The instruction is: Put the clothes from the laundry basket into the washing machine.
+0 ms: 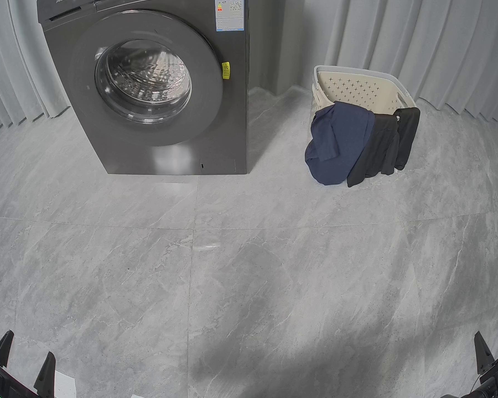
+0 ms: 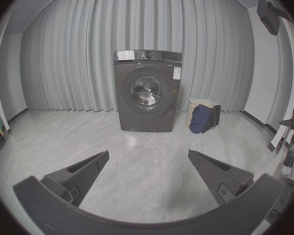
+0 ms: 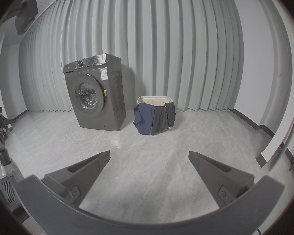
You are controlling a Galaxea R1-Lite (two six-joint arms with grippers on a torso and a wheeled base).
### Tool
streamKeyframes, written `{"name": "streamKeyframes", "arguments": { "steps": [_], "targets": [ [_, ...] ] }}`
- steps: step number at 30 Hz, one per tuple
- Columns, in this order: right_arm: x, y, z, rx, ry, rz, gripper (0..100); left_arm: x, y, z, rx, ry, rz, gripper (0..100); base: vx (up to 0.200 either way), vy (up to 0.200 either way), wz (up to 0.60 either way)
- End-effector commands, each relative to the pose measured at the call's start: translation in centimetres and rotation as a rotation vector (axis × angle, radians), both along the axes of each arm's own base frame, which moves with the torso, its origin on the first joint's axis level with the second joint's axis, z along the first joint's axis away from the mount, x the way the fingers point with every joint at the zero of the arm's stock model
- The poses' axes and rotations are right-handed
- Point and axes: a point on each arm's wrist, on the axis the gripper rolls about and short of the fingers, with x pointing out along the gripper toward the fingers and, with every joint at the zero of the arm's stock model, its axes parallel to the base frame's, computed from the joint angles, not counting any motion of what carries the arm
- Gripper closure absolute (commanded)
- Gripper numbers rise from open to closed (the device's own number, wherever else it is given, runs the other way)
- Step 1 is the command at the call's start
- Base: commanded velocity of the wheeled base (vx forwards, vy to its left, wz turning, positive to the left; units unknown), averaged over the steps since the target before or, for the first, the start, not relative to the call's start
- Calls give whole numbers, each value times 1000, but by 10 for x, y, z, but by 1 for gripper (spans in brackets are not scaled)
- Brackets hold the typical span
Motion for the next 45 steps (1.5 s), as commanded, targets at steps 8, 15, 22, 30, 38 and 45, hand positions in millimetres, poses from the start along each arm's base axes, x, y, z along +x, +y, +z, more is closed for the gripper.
{"name": "streamKeyframes", "arguments": {
  "steps": [8, 15, 22, 30, 38, 45],
  "targets": [
    [0, 0, -5, 1, 2, 0, 0, 0, 0, -5, -4, 4, 1, 0, 0, 0, 0],
    [0, 0, -5, 1, 2, 0, 0, 0, 0, -5, -7, 6, 9, 0, 0, 0, 0],
    [0, 0, -5, 1, 1, 0, 0, 0, 0, -5, -13, 4, 15, 0, 200, 0, 0],
    [0, 0, -5, 4, 1, 15, 0, 0, 0, -5, -15, 5, 15, 0, 200, 0, 0],
    [0, 0, -5, 4, 1, 16, 0, 0, 0, -5, -13, 4, 15, 0, 200, 0, 0],
    [0, 0, -5, 2, 1, 16, 0, 0, 0, -5, -13, 4, 15, 0, 29, 0, 0]
  ]
}}
